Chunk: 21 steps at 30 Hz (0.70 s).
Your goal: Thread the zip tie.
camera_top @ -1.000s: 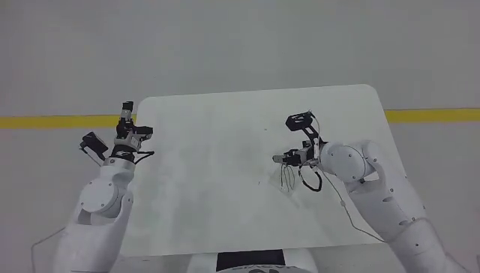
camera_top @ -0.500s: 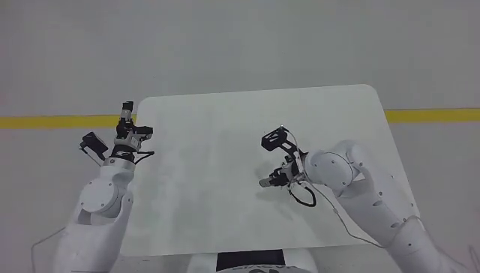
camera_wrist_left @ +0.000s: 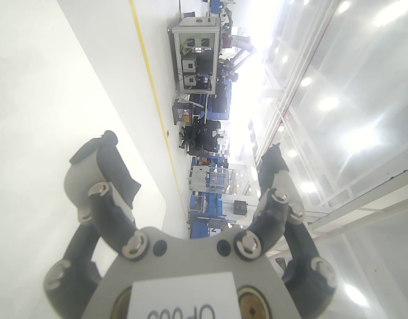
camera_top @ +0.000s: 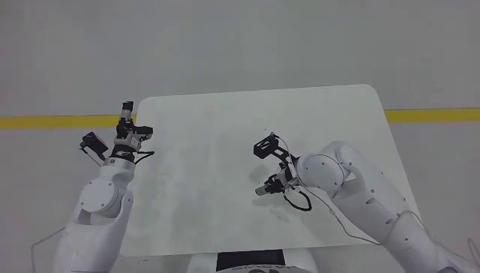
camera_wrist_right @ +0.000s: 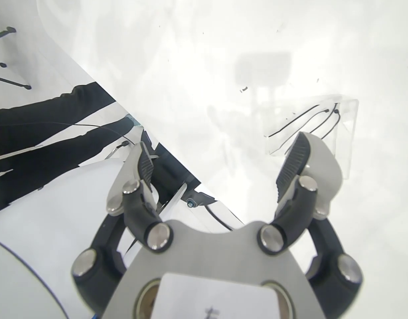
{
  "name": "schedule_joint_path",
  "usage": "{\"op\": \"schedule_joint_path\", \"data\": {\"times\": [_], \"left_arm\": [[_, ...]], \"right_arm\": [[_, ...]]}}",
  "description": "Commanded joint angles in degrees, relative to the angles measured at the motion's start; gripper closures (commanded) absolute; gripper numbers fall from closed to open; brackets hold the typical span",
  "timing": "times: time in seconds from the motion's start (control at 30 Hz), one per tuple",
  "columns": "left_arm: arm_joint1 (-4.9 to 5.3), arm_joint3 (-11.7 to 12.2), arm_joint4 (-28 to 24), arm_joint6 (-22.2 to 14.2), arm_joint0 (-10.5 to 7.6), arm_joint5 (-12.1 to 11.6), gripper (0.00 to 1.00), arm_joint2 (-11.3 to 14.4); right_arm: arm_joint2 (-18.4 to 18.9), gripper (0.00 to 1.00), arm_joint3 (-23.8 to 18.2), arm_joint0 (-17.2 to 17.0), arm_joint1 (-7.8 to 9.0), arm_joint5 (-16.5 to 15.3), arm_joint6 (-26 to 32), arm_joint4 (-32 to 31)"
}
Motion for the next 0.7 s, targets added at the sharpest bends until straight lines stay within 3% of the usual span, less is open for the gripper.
{"op": "schedule_joint_path", "data": {"times": [0.0,0.13,0.4,0.67], "left_arm": [[0.00,0.00,0.00,0.00,0.00,0.00,0.00,0.00],[0.00,0.00,0.00,0.00,0.00,0.00,0.00,0.00],[0.00,0.00,0.00,0.00,0.00,0.00,0.00,0.00],[0.00,0.00,0.00,0.00,0.00,0.00,0.00,0.00]], "right_arm": [[0.00,0.00,0.00,0.00,0.00,0.00,0.00,0.00],[-1.61,0.00,-1.01,-0.85,-0.12,4.24,-3.12,-6.36],[-3.27,0.00,-1.20,-0.80,-0.57,12.89,-0.56,-11.72],[-4.09,0.00,-0.39,-0.61,-0.76,14.16,0.00,-10.37]]}}
